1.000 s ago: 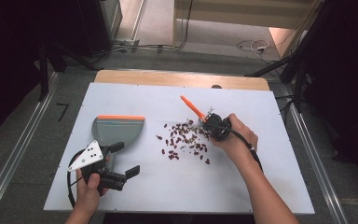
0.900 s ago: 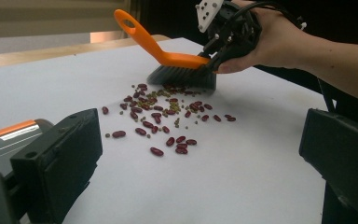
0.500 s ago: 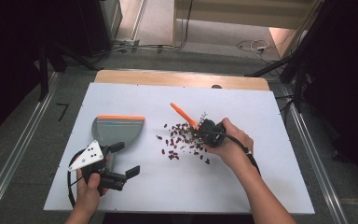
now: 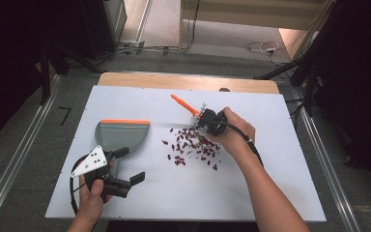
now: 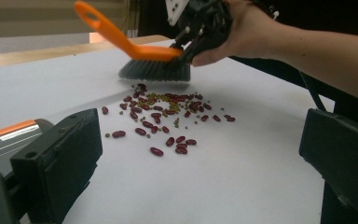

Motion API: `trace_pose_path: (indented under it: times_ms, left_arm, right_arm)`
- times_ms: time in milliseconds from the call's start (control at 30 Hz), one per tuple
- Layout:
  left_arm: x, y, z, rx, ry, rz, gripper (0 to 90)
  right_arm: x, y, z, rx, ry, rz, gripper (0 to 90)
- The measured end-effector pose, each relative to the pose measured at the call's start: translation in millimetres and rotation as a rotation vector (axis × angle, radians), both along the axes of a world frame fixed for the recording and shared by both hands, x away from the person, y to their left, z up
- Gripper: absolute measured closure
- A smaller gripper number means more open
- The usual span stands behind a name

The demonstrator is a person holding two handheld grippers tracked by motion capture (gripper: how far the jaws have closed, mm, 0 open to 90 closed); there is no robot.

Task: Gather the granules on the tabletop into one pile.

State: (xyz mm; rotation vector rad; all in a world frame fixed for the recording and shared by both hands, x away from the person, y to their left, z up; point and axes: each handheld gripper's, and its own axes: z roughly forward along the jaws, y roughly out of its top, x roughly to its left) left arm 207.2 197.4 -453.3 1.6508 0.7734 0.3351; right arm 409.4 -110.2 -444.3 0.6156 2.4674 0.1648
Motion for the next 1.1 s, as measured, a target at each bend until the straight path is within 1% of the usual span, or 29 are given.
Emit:
trace_pose_path:
  times_ms: [33,67,100,167,333,400,533,600,633,667,700,733,800,900,933,967,1067,1100]
  left_arm:
    - [-0.1,0.3,0.1,-0.003,-0.001,0.001,0.2]
    - [-0.1,0.4,-0.1,-0.004,-0.002,0.0,0.2]
    - [0.0,0.6,-0.3,-0.001,-0.001,0.0,0.2]
    - [0.6,0.5,-0.9,-0.001,0.001,0.0,0.2]
    - [0.1,-1.5,0.1,0.001,0.001,-0.002,0.2]
    - [-0.2,-2.0,0.5,0.004,0.0,-0.003,0.2]
    - [-0.1,-2.8,0.6,0.005,0.0,-0.004,0.2]
    - [-0.2,-3.0,0.5,0.006,-0.001,-0.005,0.2]
    - [-0.1,-3.0,0.4,0.006,-0.001,-0.005,0.2]
    - [-0.1,-2.8,0.3,0.006,-0.001,-0.005,0.2]
    - [0.0,-2.7,0.3,0.004,0.0,-0.004,0.2]
    - [0.1,-2.3,0.2,0.005,0.0,-0.003,0.2]
    - [0.3,-2.1,0.1,0.004,0.003,-0.003,0.2]
    - [0.5,-2.5,0.0,0.004,0.001,-0.004,0.2]
    - [0.4,-2.4,0.0,0.004,0.001,-0.004,0.2]
    - [0.4,-2.2,0.1,0.004,0.002,-0.004,0.2]
    - [0.4,-1.1,-0.2,-0.002,0.001,-0.002,0.2]
    - [0.4,-0.5,-0.2,-0.003,0.001,-0.002,0.2]
  right_arm:
    - [0.5,1.6,-3.0,-0.013,0.004,0.011,68.5]
    - [-0.7,3.0,-4.0,-0.001,0.012,0.03,68.5]
    - [-3.4,5.0,-4.6,-0.018,0.02,0.037,68.6]
    - [-8.1,6.5,-5.1,-0.028,0.029,0.06,68.6]
    - [-18.9,1.4,-2.5,-0.009,0.068,0.102,68.6]
    - [-25.0,0.1,-2.7,-0.008,0.075,0.114,68.6]
    - [-37.4,0.0,-2.6,-0.026,0.075,0.156,68.6]
    - [-43.1,0.2,-1.3,-0.029,0.095,0.174,68.5]
    - [-44.4,0.0,-0.2,-0.03,0.092,0.185,68.6]
    - [-45.7,-0.2,1.4,-0.024,0.103,0.185,68.5]
    - [-45.3,-0.9,3.7,-0.013,0.104,0.186,68.5]
    - [-44.4,-1.3,6.1,0.002,0.101,0.183,68.5]
    - [-40.0,-0.1,9.9,0.011,0.065,0.183,68.5]
    - [-30.3,6.8,11.8,0.006,0.035,0.196,68.5]
    - [-25.6,9.6,10.9,0.001,0.014,0.217,68.5]
    - [-21.4,13.1,9.4,0.002,-0.003,0.211,68.5]
    - [-9.8,23.9,3.1,-0.008,-0.02,0.215,68.5]
    - [-6.8,27.3,0.6,-0.015,-0.028,0.23,68.5]
